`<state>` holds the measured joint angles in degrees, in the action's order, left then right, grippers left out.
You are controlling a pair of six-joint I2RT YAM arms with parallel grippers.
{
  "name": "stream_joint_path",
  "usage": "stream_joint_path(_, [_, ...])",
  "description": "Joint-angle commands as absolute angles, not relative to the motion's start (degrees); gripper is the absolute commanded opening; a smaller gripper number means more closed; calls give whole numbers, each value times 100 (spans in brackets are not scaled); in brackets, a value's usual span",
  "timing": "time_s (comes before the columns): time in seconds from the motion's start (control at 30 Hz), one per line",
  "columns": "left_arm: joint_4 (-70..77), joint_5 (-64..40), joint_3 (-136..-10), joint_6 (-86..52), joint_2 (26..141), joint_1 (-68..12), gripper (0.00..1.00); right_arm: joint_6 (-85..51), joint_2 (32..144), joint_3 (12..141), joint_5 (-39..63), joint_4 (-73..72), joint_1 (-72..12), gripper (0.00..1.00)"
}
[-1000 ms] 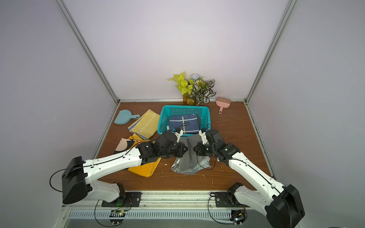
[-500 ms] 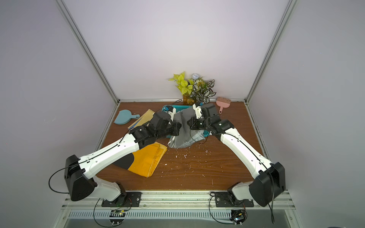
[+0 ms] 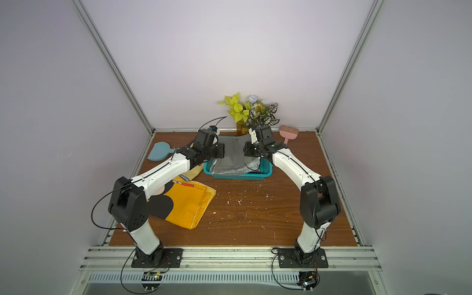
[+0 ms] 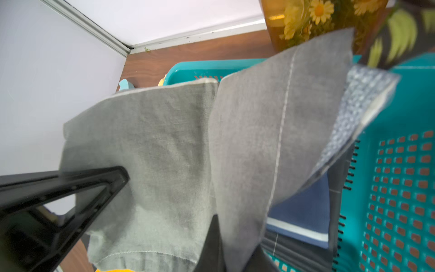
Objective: Put the folded pillowcase in the basket
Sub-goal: Place the pillowcase in the basket, then adjust the basket at the center of the board.
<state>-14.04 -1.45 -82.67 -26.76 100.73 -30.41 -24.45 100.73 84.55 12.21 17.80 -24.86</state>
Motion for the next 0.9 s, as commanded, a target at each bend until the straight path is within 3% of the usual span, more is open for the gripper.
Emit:
stream_joint_path(0.0, [-1109,-309,-8442,-2511,10230,-2876,0,-2243,10193,8877,1118,1504,-2413,7])
stream_joint_path(0.1, [-1098,-328,-8433,-2474,10406,-2808,6,-2231,10423,8936,1127,1527,-2408,14])
stream_joint_path(0.23, [-1213,-268,-8437,-2434,10553,-2771,45,-2223,10534,8813,1096,1523,-2408,32])
stream_joint_path(0.27, [-1230,-252,-8420,-2434,10543,-2775,59,-2245,10501,8737,1061,1480,-2408,38])
stream_joint_path(0.4, [-1264,1,-8313,-2479,10389,-2754,78,-2276,10257,8558,913,1384,-2408,53])
stream_joint_path(0.53, [-1403,247,-8289,-2521,10099,-2746,90,-2232,9761,8339,682,1426,-2408,60])
stream_joint_path(0.87, [-1544,152,-7432,-2788,8954,-2751,92,-2097,8127,6670,-46,1652,-2178,67])
